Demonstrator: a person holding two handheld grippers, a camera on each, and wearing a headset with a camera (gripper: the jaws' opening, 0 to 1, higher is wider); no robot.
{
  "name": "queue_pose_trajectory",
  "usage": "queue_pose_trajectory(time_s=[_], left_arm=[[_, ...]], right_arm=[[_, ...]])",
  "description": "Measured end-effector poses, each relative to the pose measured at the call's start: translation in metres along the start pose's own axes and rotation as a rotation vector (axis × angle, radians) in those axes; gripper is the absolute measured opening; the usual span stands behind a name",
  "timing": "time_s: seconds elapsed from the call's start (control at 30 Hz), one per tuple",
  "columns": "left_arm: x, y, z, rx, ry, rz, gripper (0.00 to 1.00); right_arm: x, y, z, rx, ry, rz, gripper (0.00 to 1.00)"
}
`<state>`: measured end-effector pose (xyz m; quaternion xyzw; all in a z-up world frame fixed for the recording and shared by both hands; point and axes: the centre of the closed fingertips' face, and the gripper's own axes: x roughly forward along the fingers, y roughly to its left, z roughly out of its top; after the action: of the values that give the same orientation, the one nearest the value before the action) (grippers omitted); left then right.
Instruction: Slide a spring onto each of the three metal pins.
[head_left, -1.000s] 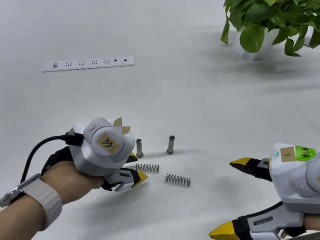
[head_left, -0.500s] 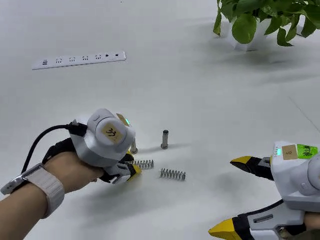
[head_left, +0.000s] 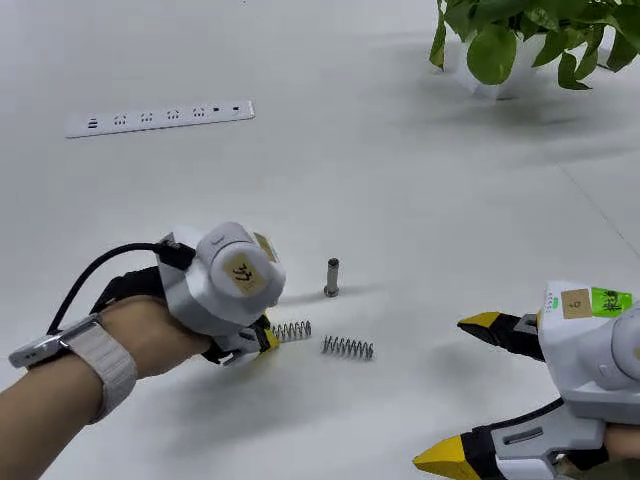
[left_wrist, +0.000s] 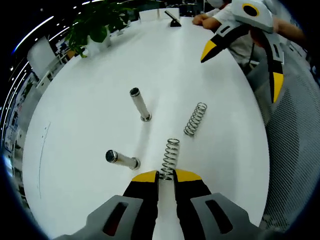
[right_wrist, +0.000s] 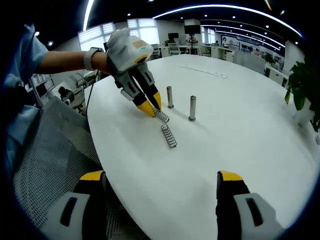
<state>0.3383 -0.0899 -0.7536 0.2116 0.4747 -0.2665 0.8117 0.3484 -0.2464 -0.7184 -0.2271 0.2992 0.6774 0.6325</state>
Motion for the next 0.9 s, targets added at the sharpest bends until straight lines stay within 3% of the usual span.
queue_pose_trajectory(time_s=[0.13,0.5,0.73,0.9], left_arm=[[-0.001,-0.001,-0.001,-0.006,0.013,-0.016,0.12],[-0.003,-0.006,-0.003,-0.107,-0.047,-0.016,0.1],[-0.009,-0.016,-0.007,-0.231,-0.127,-0.014,0.1],[-0.018,-0.022,-0.012,-0.332,-0.21,0.015,0.11]], right_arm=[[0.001,0.003,0.001,0.0,-0.002,0.005,0.92],[0.002,0.007,0.005,-0.006,-0.003,0.013,0.91],[0.005,0.01,0.008,-0.017,-0.006,0.026,0.91],[0.008,0.015,0.009,-0.028,-0.003,0.043,0.89]])
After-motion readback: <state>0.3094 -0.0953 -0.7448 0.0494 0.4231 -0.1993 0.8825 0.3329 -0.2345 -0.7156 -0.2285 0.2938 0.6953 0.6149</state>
